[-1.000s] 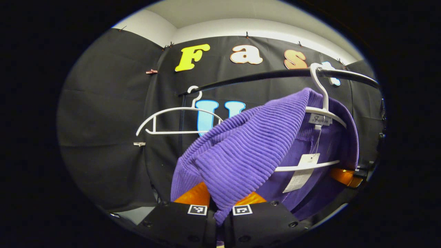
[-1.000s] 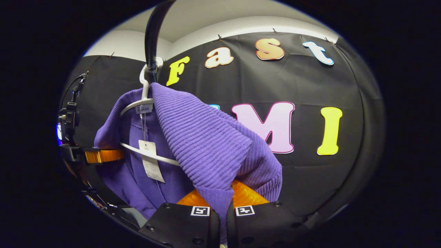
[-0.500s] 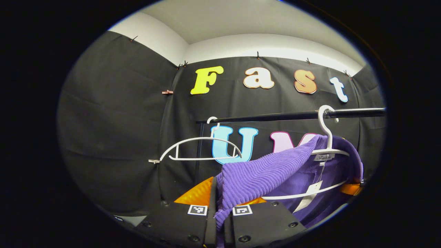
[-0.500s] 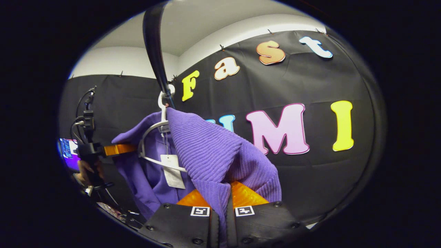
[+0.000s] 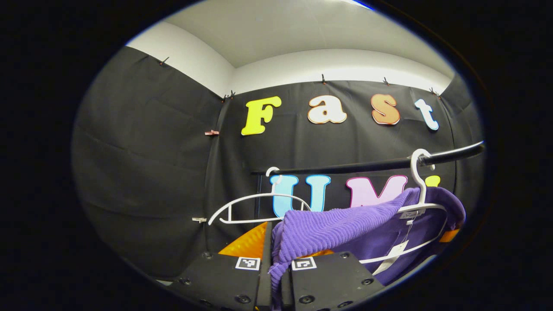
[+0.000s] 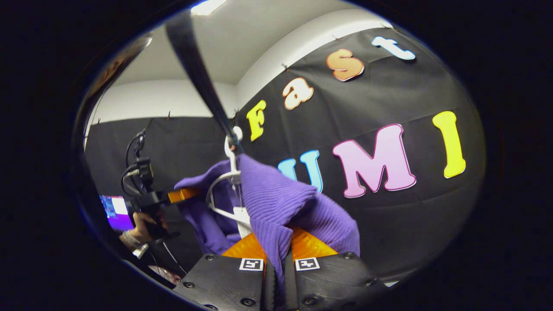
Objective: Grasp the clothes on the hanger with both hands and then place them into the laundry hamper below.
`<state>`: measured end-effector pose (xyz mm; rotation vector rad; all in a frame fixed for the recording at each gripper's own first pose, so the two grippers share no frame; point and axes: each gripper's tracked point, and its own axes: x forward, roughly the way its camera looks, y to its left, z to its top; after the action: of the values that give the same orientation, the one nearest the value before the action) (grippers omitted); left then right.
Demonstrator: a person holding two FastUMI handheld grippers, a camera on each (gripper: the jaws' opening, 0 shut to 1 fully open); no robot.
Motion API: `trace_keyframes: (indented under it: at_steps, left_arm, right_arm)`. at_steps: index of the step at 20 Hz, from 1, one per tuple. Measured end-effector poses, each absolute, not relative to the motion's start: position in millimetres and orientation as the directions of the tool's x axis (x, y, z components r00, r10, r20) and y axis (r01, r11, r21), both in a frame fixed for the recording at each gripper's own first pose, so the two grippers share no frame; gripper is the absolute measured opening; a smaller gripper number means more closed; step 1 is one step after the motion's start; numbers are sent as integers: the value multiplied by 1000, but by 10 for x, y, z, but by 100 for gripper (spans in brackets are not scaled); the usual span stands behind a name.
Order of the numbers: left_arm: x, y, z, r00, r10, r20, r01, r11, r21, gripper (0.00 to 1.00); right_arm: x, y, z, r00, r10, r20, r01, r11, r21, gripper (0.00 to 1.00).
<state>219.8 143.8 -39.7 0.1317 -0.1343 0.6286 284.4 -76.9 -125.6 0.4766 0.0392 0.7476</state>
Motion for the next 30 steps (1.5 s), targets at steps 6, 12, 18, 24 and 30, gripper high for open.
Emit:
trace_keyframes:
  at_steps: [6,12,18,24,30]
  left_arm:
    - [2296,1546,-100,801,554,228,-590,795,142,12]
    - [2505,1671,188,820,471,325,-556,792,252,13]
    - [2694,2312,-694,815,560,149,-579,779,241,12]
    - [2839,2215,-1839,826,553,-114,-547,833,75,12]
    - [3016,1060,-2643,881,363,-303,-360,931,65,12]
  right_arm:
    - [3161,-891,-774,735,608,301,-662,546,514,12]
    - [3473,-984,-296,723,553,414,-687,512,516,12]
    - [3494,-487,-298,698,602,388,-702,471,533,12]
    - [3653,-520,-528,731,603,320,-662,511,549,7]
    - [4011,-1455,-1161,912,369,178,-378,592,712,12]
